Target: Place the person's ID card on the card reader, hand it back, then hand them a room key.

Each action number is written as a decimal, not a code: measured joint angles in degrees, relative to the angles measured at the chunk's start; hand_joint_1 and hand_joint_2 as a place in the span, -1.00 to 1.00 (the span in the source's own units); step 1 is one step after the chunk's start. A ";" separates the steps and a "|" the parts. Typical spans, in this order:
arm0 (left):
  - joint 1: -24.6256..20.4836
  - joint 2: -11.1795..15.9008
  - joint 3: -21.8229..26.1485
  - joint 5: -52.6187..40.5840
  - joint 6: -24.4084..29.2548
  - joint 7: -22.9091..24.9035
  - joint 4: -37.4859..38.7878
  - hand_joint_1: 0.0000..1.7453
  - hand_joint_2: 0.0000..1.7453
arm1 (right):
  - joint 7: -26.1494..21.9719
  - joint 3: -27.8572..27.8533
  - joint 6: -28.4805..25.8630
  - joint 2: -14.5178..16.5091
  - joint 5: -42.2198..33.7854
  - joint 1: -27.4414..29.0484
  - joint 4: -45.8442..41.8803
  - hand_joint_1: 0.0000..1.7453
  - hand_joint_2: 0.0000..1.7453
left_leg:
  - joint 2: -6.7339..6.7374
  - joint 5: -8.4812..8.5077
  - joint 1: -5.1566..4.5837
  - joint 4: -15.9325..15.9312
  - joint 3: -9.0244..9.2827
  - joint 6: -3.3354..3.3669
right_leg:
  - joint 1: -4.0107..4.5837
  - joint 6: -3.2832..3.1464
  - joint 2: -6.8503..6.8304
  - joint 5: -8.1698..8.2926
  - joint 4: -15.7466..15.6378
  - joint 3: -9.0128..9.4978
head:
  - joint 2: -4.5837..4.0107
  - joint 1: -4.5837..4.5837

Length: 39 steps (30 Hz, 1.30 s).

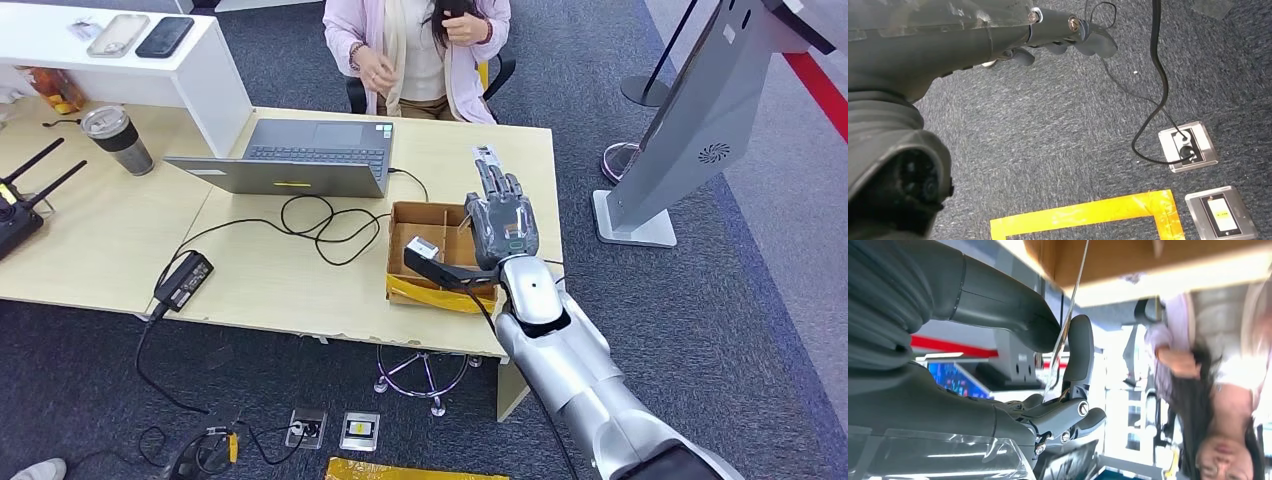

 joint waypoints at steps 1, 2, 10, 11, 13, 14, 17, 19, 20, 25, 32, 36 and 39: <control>0.00 -0.04 0.24 -0.27 -0.01 -0.08 0.05 -1.00 -1.00 | -0.01 -0.17 0.25 -0.23 0.38 -0.69 -0.03 1.00 1.00 | 0.00 0.00 0.00 0.00 0.00 0.00 | 0.00 0.00 0.00 0.00 0.00 0.00 | 0.00 0.00; -0.01 -0.10 0.48 -0.56 -0.02 -0.10 0.09 -1.00 -1.00 | -0.02 -0.31 0.48 -0.45 0.75 -1.30 -0.07 1.00 1.00 | 0.00 0.00 0.00 0.00 -0.01 0.00 | 0.00 0.00 0.00 0.00 0.00 -0.01 | 0.00 0.00; -1.36 -0.27 1.37 -3.76 -0.68 -0.06 0.25 -1.00 -1.00 | 0.22 -0.74 1.31 -1.46 2.42 -5.12 0.77 1.00 1.00 | 0.00 0.00 0.00 0.00 -0.02 0.00 | 0.00 0.00 0.00 0.00 0.00 -0.02 | 0.00 -0.01; -1.58 -0.29 1.43 -4.06 -0.85 -0.03 0.25 -1.00 -1.00 | 0.32 -0.74 1.26 -1.45 2.66 -5.38 1.16 1.00 1.00 | 0.00 0.00 0.00 0.00 -0.02 0.00 | 0.00 0.00 0.00 0.00 0.00 -0.02 | 0.00 -0.01; -1.99 -0.37 1.66 -4.50 -1.04 0.06 0.26 -1.00 -1.00 | 0.71 -0.73 1.09 -1.43 3.39 -5.98 2.19 1.00 1.00 | 0.00 0.00 0.00 0.00 -0.02 0.00 | 0.00 0.00 -0.01 0.00 0.01 -0.02 | 0.00 0.00; -2.16 -0.40 1.78 -4.68 -1.04 0.10 0.26 -1.00 -1.00 | 0.96 -0.72 1.00 -1.41 3.78 -6.25 2.67 1.00 1.00 | 0.00 0.00 0.00 0.00 -0.02 0.00 | 0.00 0.00 -0.01 0.00 0.01 -0.02 | 0.00 0.00; -2.45 -0.45 1.98 -4.98 -1.09 0.16 0.26 -1.00 -1.00 | 1.38 -0.69 1.01 -1.33 4.50 -6.71 3.70 1.00 1.00 | 0.00 0.00 0.00 0.00 -0.02 0.00 | 0.00 0.00 0.00 0.00 0.01 -0.02 | 0.00 -0.01; -2.57 -0.47 2.15 -5.06 -1.16 0.18 0.26 -1.00 -1.00 | 1.60 -0.69 1.27 -1.17 4.80 -6.92 4.28 1.00 1.00 | 0.00 0.00 0.00 0.00 -0.03 0.00 | 0.00 0.00 0.00 0.00 0.01 -0.02 | 0.00 -0.01; -2.62 -0.47 2.25 -5.13 -1.22 0.20 0.26 -1.00 -1.00 | 1.80 -0.69 1.45 -1.07 4.99 -7.05 4.60 1.00 1.00 | 0.00 0.00 0.00 0.00 -0.03 0.00 | 0.00 0.00 0.00 0.00 0.01 -0.02 | 0.00 -0.01; -2.73 -0.40 2.84 -5.70 -1.93 0.39 0.26 -1.00 -1.00 | 2.36 -0.67 2.34 -0.93 5.32 -7.54 5.64 1.00 1.00 | 0.00 0.00 0.00 0.00 -0.03 0.00 | 0.00 0.00 0.00 0.00 0.01 -0.02 | 0.00 0.00; -2.82 -0.36 3.70 -6.60 -3.49 0.92 0.26 -1.00 -1.00 | 1.98 -0.69 2.48 -0.97 5.32 -7.80 6.70 1.00 1.00 | 0.00 0.00 0.00 0.00 -0.02 0.00 | 0.00 0.00 0.00 0.00 0.01 -0.02 | 0.00 0.00; -3.03 -0.26 3.75 -7.32 -4.40 1.16 0.26 -1.00 -1.00 | 2.04 -0.71 2.33 -1.08 5.37 -7.93 7.20 1.00 1.00 | 0.00 0.00 0.00 0.00 -0.02 0.00 | 0.00 0.00 0.00 0.00 0.01 -0.02 | 0.00 0.00; -3.23 -0.21 3.78 -7.83 -4.97 1.42 0.26 -1.00 -1.00 | 2.29 -0.76 2.12 -1.27 5.60 -8.07 7.43 1.00 1.00 | 0.00 0.00 0.00 0.00 -0.02 0.00 | 0.00 0.00 0.00 0.00 0.01 -0.03 | 0.00 0.00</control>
